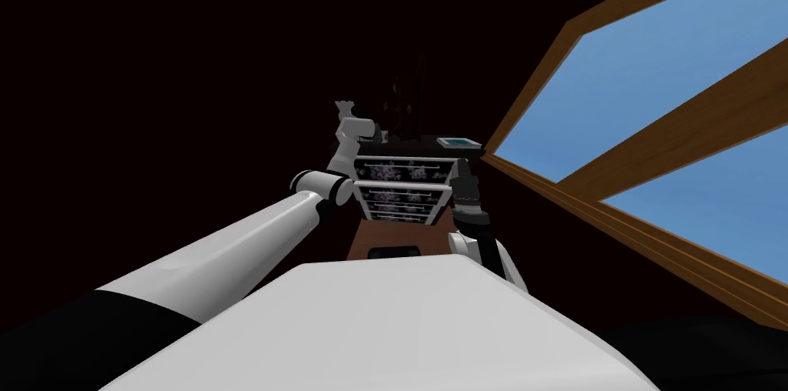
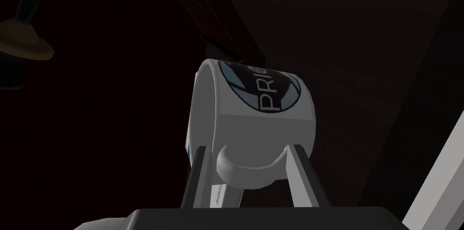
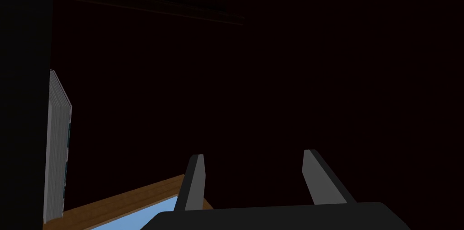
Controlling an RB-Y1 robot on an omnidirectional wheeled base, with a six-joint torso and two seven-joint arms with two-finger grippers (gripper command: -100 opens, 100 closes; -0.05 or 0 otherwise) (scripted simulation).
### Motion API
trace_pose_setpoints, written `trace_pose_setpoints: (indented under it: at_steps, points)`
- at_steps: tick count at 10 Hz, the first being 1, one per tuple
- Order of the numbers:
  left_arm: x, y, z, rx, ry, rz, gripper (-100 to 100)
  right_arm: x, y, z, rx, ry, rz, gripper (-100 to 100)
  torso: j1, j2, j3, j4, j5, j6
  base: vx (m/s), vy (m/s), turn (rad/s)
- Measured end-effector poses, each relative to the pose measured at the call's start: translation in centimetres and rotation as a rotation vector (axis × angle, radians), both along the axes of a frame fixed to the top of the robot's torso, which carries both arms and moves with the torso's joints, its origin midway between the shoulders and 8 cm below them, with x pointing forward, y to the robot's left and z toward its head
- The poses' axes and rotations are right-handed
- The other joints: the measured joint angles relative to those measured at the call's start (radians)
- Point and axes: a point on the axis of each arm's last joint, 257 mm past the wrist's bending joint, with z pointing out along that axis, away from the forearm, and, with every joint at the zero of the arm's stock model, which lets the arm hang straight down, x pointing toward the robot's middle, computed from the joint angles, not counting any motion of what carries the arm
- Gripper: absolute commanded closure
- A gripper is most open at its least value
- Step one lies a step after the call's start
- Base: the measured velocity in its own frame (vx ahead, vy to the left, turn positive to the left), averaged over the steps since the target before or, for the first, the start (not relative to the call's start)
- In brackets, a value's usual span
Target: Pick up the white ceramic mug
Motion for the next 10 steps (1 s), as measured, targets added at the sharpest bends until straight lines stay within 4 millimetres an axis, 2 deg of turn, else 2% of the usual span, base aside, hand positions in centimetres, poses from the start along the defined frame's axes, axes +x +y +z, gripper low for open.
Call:
trace_pose_setpoints:
  at_steps: [1, 3, 4, 5, 6, 8, 10]
  points:
    - [0.0, -0.1, 0.5, -0.004, -0.013, -0.003, 100, 0.0, 0.0, 0.0, 0.000, 0.000, 0.000, 0, -0.001, 0.000, 0.000, 0.000, 0.000, 0.000, 0.065, -0.050, -0.011]
    - [-0.8, 0.8, -1.8, -0.009, 0.029, -0.001, 100, 0.0, 0.0, 0.0, 0.000, 0.000, 0.000, 0, -0.004, -0.006, -0.004, -0.003, 0.000, 0.000, 0.070, -0.039, 0.013]
    - [-1.3, 1.0, -1.9, -0.007, 0.038, -0.002, 100, 0.0, 0.0, 0.0, 0.000, 0.000, 0.000, 0, -0.002, -0.005, -0.003, -0.002, -0.001, 0.000, 0.024, 0.001, 0.005]
    - [-1.7, 0.9, -1.2, -0.007, 0.031, -0.005, 100, 0.0, 0.0, 0.0, 0.000, 0.000, 0.000, 0, -0.002, -0.004, -0.002, 0.000, -0.001, 0.001, 0.004, 0.009, -0.007]
    - [-2.1, 0.6, 0.3, -0.010, 0.006, -0.011, 100, 0.0, 0.0, 0.0, 0.000, 0.000, 0.000, 0, -0.003, -0.002, 0.000, 0.001, -0.001, 0.002, 0.068, -0.028, -0.020]
    - [-3.0, 1.7, -1.3, -0.015, 0.041, -0.010, 100, 0.0, 0.0, 0.0, 0.000, 0.000, 0.000, 0, -0.005, -0.008, -0.004, -0.001, -0.001, 0.001, 0.079, -0.046, 0.017]
    - [-3.7, 1.8, -0.4, -0.014, 0.031, -0.015, 100, 0.0, 0.0, 0.0, 0.000, 0.000, 0.000, 0, -0.004, -0.005, -0.002, 0.001, -0.002, 0.003, 0.000, 0.004, -0.005]
